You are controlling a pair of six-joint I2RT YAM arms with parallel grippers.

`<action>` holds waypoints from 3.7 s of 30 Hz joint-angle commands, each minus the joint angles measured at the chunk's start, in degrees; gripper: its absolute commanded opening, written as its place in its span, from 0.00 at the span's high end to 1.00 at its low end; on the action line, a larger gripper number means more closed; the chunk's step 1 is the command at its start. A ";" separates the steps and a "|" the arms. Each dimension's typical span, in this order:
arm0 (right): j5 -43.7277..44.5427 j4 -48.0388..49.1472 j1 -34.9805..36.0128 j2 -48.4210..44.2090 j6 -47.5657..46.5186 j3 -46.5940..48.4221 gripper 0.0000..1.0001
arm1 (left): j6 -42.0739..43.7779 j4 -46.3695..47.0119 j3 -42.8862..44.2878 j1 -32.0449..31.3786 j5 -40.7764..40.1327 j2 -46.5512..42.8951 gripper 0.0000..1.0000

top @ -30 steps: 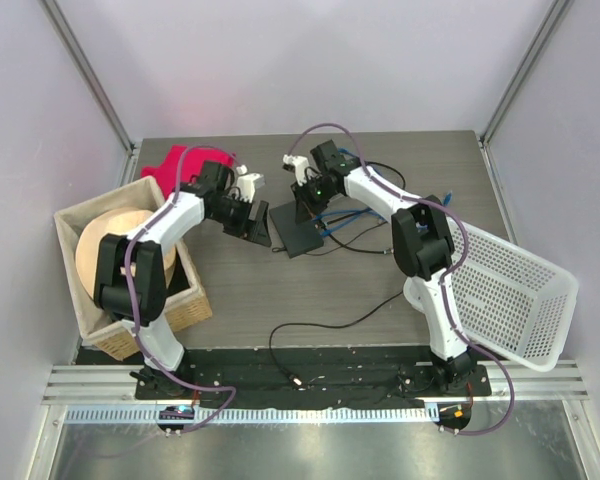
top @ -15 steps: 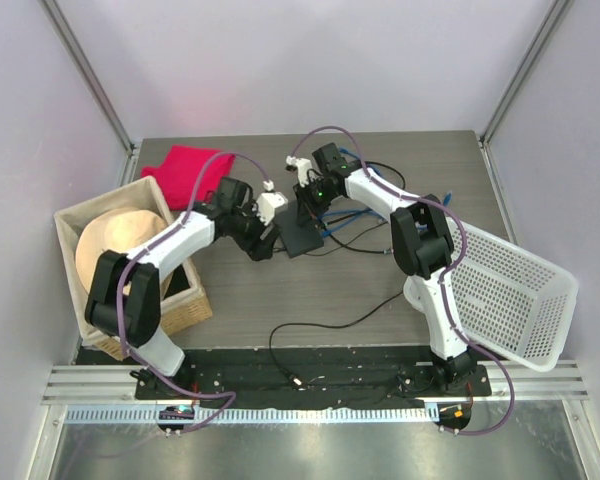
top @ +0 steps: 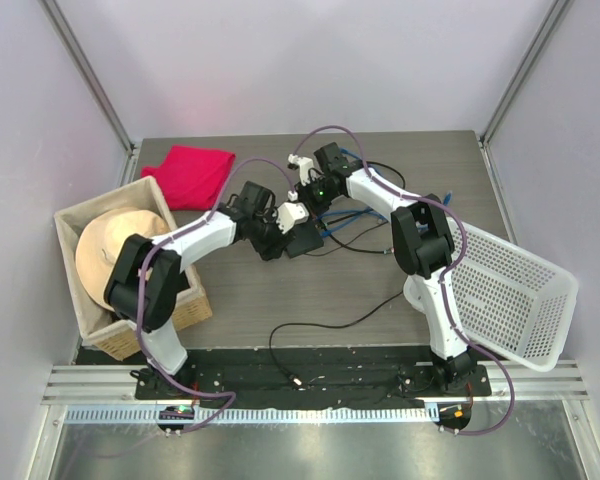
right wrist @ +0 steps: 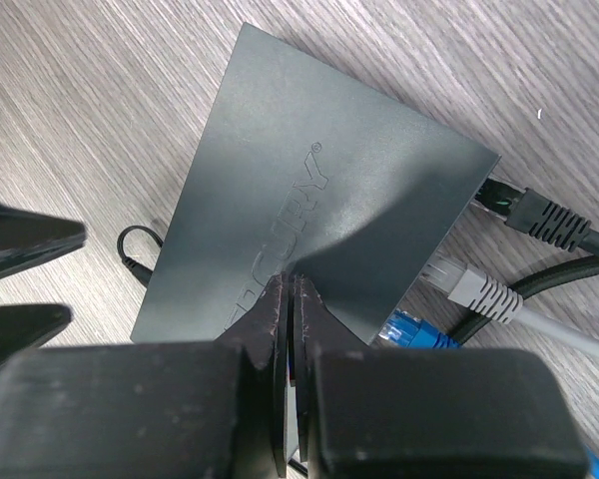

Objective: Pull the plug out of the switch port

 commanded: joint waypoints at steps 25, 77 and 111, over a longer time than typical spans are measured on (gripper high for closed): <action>5.21 -2.70 -0.32 2.89 -0.63 -2.73 0.99 | -1.18 9.06 3.83 -2.77 -4.77 7.13 0.59; 6.27 -2.79 -0.24 1.48 -0.80 -6.42 0.99 | 1.03 -12.70 19.20 -1.81 7.70 16.26 1.00; 5.74 -2.61 -0.15 2.01 -0.80 -6.33 0.99 | 8.93 -13.70 5.07 1.00 -4.94 5.20 1.00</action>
